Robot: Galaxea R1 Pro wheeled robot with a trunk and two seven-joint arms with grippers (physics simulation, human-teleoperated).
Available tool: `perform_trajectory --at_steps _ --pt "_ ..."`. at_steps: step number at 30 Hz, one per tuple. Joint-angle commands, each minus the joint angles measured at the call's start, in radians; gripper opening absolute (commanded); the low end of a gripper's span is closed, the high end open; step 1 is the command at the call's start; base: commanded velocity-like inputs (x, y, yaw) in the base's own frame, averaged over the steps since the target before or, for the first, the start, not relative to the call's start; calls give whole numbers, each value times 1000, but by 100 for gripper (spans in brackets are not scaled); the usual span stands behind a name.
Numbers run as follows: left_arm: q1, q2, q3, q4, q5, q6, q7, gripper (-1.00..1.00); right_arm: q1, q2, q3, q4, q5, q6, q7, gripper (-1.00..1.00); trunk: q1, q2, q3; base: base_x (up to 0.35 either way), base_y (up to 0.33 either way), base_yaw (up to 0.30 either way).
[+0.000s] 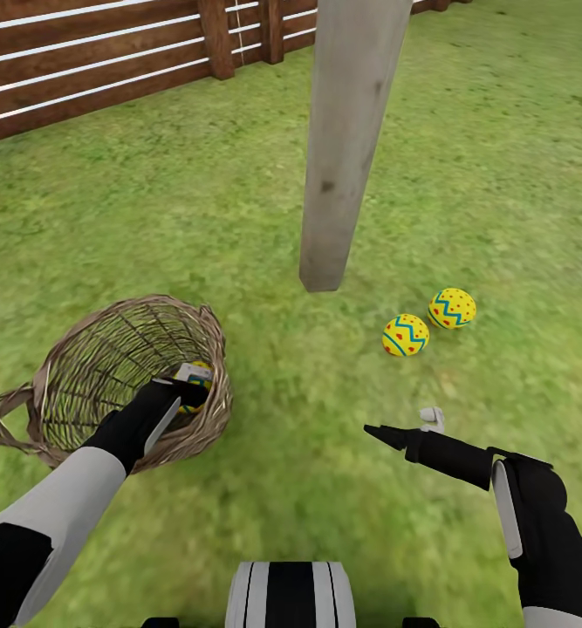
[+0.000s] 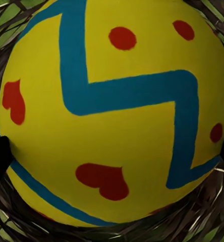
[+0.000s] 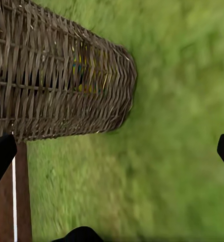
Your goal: Take the three Easter eggs out of the wicker basket on the lawn in the garden, then place them on the lawn next to a single tree (choose any tree) so that all three eggs are next to the same tree and none are left in the basket.
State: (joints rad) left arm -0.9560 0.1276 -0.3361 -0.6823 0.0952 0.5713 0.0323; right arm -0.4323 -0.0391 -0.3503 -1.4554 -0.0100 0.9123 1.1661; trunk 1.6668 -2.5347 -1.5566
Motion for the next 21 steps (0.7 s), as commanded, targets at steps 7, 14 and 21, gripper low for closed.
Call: perform_trajectory --at_steps 7,14,21 --pt "0 1 -4 21 8 0 6 100 0 0 -1 0 -1 8 3 100 0 0 -1 0 0 0" --pt "0 1 -4 21 6 -1 8 100 0 1 -1 0 -1 8 3 100 1 0 -5 0 0 0" --pt "0 1 -4 21 7 -1 9 -100 0 -1 -1 0 -1 8 4 100 1 0 -5 0 0 0"
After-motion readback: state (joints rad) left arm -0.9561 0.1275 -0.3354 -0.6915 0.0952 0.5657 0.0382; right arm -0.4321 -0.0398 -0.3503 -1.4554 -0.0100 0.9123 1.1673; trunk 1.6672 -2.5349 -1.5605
